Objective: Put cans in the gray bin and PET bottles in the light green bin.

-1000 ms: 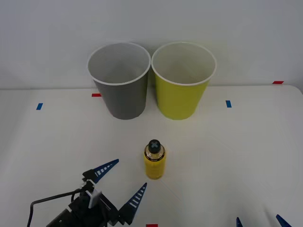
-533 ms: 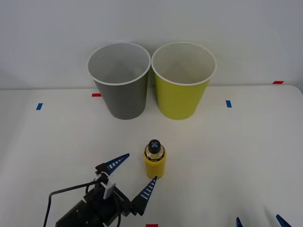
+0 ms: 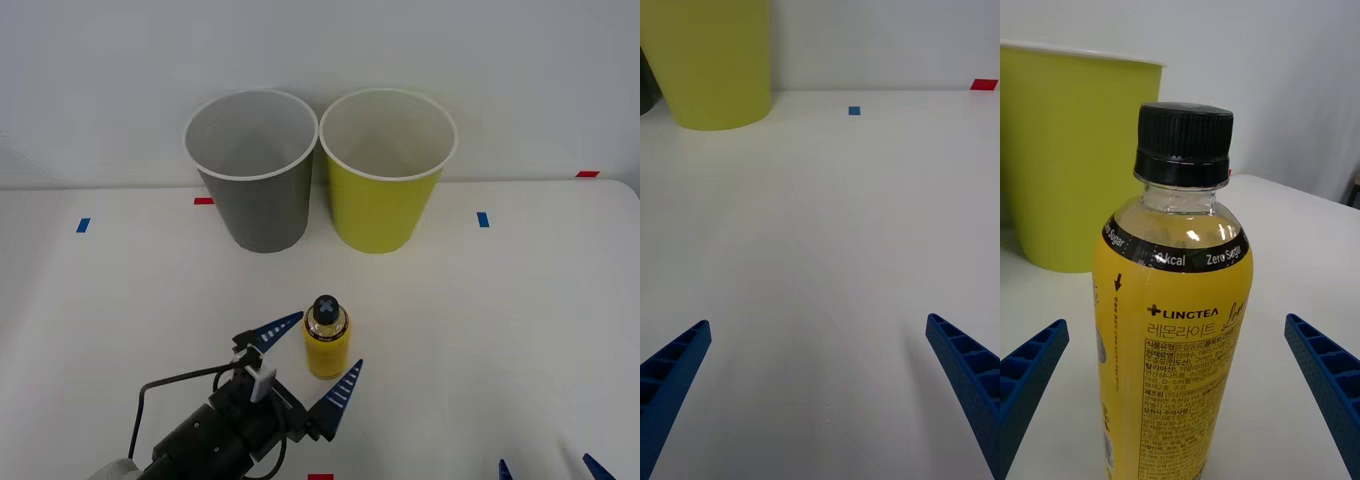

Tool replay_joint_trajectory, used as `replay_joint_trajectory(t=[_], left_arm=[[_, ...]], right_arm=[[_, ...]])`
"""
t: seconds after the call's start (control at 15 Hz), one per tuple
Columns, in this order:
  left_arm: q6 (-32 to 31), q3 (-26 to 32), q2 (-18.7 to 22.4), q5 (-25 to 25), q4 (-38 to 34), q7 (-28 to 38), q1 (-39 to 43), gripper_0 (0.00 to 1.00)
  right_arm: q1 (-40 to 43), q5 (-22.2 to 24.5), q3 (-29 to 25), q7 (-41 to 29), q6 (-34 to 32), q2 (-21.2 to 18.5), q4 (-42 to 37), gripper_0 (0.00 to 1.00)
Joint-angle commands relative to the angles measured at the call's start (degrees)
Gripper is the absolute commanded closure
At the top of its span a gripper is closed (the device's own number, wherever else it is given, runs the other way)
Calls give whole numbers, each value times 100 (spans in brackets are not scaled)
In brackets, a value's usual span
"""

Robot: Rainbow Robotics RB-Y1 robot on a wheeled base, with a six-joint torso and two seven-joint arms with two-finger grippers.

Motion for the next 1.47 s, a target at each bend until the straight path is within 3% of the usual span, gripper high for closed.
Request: replay_joint_trajectory(t=[0.07, 0.93, 1.07, 1.13, 1.27, 1.47], left_arm=[[88, -8, -105, -12, -7, -42, -47, 0], [369, 10, -536, -21, 300, -156, -512, 0], [369, 10, -536, -38, 300, -156, -512, 66], [369, 1, -536, -56, 300, -165, -512, 93], [369, -8, -536, -47, 300, -165, -512, 99], [369, -16, -483, -82, 292, -165, -512, 100]], right_arm=[[0, 0, 0, 0, 0, 0, 0, 0], [0, 0, 0, 0, 0, 0, 0, 0], [0, 0, 0, 0, 0, 0, 0, 0], [0, 0, 0, 0, 0, 0, 0, 0], [0, 0, 0, 0, 0, 0, 0, 0], [0, 0, 0, 0, 0, 0, 0, 0]])
